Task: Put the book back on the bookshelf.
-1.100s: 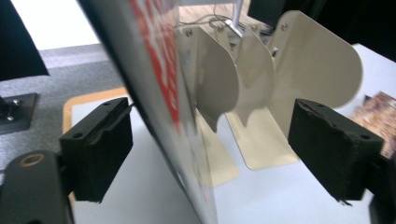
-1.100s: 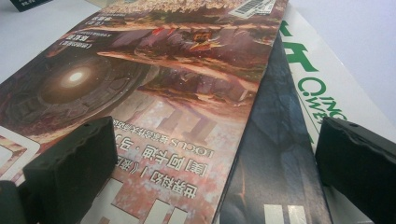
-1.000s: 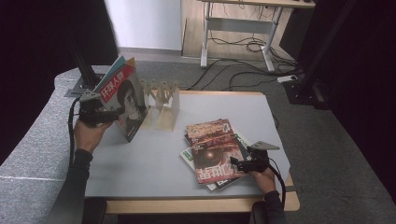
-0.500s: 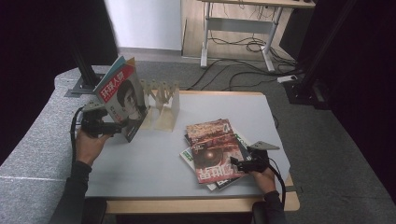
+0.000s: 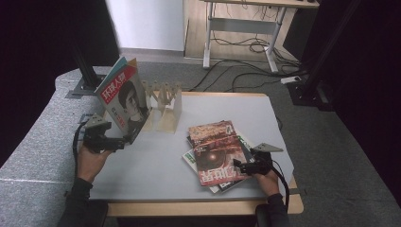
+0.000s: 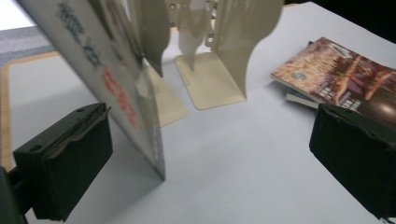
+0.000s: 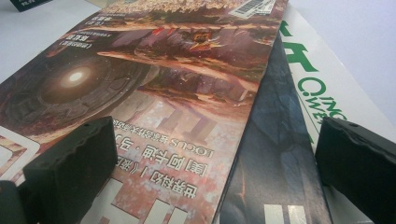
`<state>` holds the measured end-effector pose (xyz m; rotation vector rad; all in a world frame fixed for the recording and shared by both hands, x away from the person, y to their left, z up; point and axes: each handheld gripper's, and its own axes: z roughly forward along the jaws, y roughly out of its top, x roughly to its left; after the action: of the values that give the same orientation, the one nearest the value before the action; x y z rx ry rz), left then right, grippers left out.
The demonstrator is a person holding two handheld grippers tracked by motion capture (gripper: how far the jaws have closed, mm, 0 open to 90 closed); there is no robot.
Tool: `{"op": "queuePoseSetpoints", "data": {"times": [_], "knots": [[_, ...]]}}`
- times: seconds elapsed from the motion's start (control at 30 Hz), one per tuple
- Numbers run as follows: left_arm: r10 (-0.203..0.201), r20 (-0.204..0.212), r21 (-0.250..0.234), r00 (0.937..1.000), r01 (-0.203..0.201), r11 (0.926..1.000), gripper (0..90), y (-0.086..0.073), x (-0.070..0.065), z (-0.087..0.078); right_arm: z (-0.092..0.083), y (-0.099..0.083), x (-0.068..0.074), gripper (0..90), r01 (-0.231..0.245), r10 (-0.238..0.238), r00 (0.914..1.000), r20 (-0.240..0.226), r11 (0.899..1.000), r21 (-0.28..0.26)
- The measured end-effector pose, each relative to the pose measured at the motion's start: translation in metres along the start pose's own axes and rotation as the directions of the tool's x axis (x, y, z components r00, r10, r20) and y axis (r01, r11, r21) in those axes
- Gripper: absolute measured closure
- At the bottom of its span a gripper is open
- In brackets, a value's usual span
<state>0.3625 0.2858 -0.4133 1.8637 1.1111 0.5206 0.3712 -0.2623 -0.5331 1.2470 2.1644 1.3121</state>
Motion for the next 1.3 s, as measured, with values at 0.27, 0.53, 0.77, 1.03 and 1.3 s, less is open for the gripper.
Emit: {"op": "queuePoseSetpoints", "data": {"times": [0.27,0.53,0.77,1.03,1.3], "knots": [[0.058,0.068,0.029,0.9960,-0.060,0.9978,0.0,-0.008,-0.024,0.019,0.000,0.000,0.000,0.0,0.001,-0.001,1.0000,0.000,1.000,-0.001],[0.116,0.132,0.067,0.9844,-0.126,0.9898,0.0,-0.019,-0.046,0.053,0.000,0.000,0.000,0.0,0.000,0.000,1.0000,0.000,1.000,0.000],[0.104,0.194,0.100,0.9756,-0.125,0.9871,0.0,-0.036,-0.056,0.081,0.000,0.000,0.000,0.0,0.000,0.000,1.0000,0.000,1.000,0.000],[0.142,0.195,0.176,0.9704,-0.177,0.9683,0.0,-0.058,-0.064,0.102,0.000,0.000,0.000,0.0,0.000,0.000,1.0000,0.000,1.000,0.000],[0.136,0.234,0.256,0.9627,-0.196,0.9465,0.0,-0.070,-0.070,0.120,0.000,0.000,0.000,0.0,0.001,-0.001,1.0000,0.000,1.000,0.000]]}}
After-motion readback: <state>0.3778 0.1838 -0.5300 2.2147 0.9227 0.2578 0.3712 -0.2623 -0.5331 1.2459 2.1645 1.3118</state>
